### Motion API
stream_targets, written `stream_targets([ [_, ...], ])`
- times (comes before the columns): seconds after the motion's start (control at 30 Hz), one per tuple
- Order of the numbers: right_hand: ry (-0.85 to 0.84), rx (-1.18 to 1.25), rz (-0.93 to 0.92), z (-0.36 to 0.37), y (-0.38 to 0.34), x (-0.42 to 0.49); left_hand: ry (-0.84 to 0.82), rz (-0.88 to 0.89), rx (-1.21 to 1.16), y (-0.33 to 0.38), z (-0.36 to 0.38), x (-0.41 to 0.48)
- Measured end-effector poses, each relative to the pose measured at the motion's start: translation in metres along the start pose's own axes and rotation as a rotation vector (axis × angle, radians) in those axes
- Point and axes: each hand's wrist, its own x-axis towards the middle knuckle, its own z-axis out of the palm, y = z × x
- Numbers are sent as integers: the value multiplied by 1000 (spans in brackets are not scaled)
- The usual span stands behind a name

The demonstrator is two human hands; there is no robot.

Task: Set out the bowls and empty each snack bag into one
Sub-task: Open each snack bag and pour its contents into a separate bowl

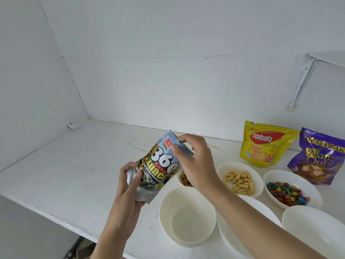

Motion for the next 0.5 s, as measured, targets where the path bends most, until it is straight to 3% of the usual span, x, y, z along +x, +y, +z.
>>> stream_targets([
  [0.13,-43,191,111,-5,-4,-3,31,41,30,4,-1,-6],
  [0.3,-96,171,102,-8,-2,-2,48,69,111,7,-7,-12],
  [0.5,-131,308,227,-8,-1,0,11,142,258,13,-16,-12],
])
